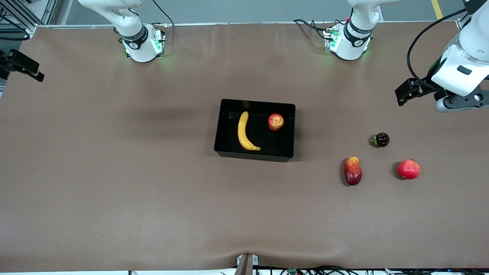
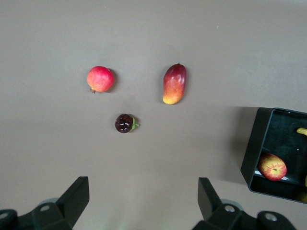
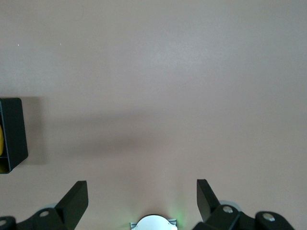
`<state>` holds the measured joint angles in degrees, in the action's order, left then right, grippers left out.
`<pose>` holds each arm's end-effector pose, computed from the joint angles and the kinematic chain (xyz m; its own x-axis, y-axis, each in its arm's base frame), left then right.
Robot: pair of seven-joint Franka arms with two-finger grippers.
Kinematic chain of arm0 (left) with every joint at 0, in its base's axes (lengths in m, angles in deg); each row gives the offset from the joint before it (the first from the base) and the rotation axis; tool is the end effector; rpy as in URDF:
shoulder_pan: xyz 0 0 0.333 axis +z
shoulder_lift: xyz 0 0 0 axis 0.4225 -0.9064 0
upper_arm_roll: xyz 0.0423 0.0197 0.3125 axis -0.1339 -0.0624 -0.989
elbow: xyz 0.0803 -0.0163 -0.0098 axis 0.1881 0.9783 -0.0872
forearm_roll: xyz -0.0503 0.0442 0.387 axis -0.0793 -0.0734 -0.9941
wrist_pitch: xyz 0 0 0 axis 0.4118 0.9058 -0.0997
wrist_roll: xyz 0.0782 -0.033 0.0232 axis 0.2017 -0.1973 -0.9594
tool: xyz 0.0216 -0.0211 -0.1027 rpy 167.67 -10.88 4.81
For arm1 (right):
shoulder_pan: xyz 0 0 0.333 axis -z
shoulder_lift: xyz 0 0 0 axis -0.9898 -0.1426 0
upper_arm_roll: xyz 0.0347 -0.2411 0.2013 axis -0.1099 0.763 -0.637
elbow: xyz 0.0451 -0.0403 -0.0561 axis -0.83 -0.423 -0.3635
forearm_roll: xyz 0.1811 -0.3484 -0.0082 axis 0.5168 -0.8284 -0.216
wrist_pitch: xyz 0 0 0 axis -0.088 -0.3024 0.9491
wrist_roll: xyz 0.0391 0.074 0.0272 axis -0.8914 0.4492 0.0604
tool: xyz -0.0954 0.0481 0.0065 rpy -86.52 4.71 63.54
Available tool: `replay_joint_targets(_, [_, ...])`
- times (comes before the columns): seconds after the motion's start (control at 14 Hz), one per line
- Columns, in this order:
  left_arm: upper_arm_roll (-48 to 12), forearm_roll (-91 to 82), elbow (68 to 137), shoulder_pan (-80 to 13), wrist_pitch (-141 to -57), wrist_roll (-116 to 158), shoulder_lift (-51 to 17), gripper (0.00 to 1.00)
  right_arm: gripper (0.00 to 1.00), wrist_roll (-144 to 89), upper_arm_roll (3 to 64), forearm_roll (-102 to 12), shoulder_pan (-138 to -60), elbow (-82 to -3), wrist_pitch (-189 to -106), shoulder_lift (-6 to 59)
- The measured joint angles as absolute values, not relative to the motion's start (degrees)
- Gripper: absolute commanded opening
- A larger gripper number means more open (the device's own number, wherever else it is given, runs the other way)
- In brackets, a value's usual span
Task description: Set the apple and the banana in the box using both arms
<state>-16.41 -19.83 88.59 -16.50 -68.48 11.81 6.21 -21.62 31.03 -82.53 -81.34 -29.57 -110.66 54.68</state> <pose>0.5524 -0.0932 0.6361 0.9968 0.0795 0.0045 0.0795 -0.9919 -0.0987 0.5077 -0.0328 0.6780 0.9949 -0.0808 -0.0600 -0.0802 -0.9967 0.0114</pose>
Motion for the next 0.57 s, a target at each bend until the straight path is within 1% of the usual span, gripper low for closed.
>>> replay_joint_targets(0.57, [-16.45,-19.83,88.60,-15.69,-67.37,12.74,6.22,1.00,1.00,-21.62,31.03,-82.53,-81.34,-29.57,-110.66,54.68])
